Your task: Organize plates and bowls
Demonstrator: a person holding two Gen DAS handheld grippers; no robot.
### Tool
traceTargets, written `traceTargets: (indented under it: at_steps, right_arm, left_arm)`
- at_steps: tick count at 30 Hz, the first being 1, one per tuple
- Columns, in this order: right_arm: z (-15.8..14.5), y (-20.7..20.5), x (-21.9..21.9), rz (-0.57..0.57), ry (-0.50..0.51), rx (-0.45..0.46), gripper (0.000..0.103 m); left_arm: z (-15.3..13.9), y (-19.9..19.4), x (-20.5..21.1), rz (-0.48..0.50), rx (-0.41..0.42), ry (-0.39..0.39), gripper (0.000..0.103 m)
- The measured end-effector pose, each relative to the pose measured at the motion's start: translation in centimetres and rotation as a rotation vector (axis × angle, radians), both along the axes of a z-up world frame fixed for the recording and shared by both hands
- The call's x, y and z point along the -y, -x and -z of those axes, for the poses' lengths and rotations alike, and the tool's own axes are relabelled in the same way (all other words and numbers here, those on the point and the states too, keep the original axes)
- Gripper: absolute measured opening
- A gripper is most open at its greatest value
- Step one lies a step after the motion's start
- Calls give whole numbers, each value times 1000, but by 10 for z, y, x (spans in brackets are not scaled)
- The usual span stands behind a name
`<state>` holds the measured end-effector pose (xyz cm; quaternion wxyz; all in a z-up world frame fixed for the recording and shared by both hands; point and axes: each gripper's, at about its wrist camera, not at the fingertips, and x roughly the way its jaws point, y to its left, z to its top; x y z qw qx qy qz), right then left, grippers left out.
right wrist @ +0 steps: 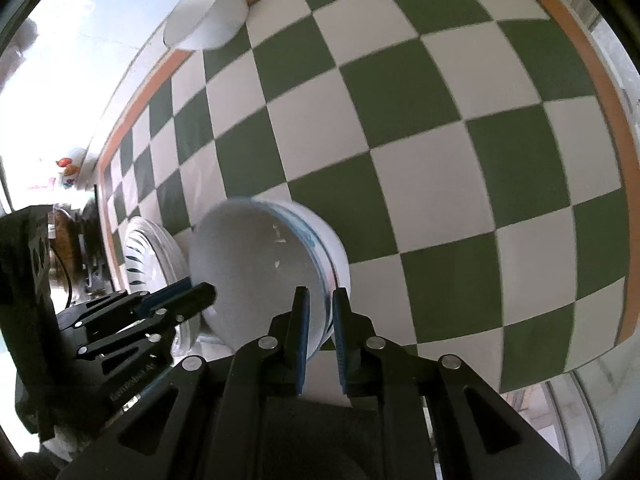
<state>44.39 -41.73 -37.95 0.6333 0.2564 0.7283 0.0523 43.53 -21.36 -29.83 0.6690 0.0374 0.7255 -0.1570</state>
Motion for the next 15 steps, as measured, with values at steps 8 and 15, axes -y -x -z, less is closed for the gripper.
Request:
traceTargets:
  at_steps: [8, 15]
  right_arm:
    - [-50, -87, 22, 21, 33, 192, 31]
    - [-34, -197, 5, 14, -5, 278, 31]
  left_arm:
    - [-24, -106, -35, -198, 100, 21, 16]
    - [0, -197, -63, -326, 101, 25, 16]
